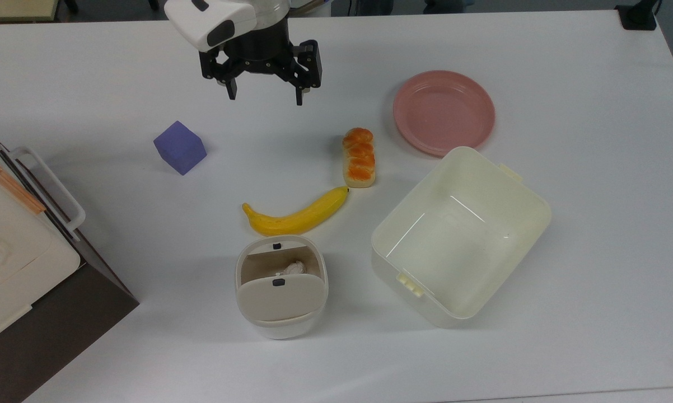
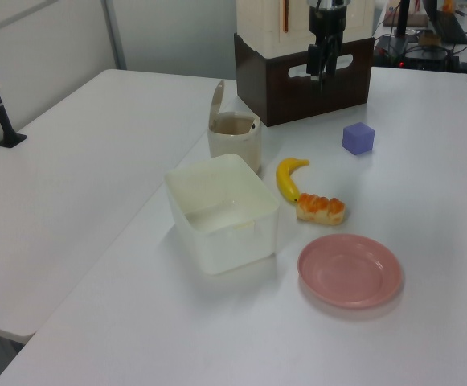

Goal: Close the trash can
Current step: 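Move the gripper toward the cream trash can's raised lid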

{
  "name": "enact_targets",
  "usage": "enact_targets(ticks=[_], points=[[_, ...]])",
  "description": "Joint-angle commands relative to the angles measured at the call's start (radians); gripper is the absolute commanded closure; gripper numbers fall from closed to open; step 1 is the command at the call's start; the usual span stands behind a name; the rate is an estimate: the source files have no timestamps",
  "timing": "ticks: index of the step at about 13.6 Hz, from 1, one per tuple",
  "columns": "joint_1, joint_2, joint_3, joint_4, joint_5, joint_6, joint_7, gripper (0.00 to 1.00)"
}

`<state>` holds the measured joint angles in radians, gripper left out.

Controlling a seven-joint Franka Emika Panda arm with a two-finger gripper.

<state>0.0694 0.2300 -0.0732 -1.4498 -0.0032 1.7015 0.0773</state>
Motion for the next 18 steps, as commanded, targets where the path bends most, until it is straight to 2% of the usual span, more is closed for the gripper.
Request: enact_targets(ticks=[1, 6, 15, 17, 18], points=[[-0.044, -0.082, -0.022, -0.014, 0.044, -0.036, -0.021, 0.00], [-0.077, -0.072, -0.020, -0.014, 0.045, -0.025, -0.022, 0.00], [-0.091, -0.072, -0.020, -0.014, 0.046, -0.016, -0.033, 0.00], [-0.100, -0.074, -0.020, -0.014, 0.075, 0.004, -0.044, 0.00], [-0.118, -0.075, -0.020, -0.014, 0.093, 0.006, -0.048, 0.07]])
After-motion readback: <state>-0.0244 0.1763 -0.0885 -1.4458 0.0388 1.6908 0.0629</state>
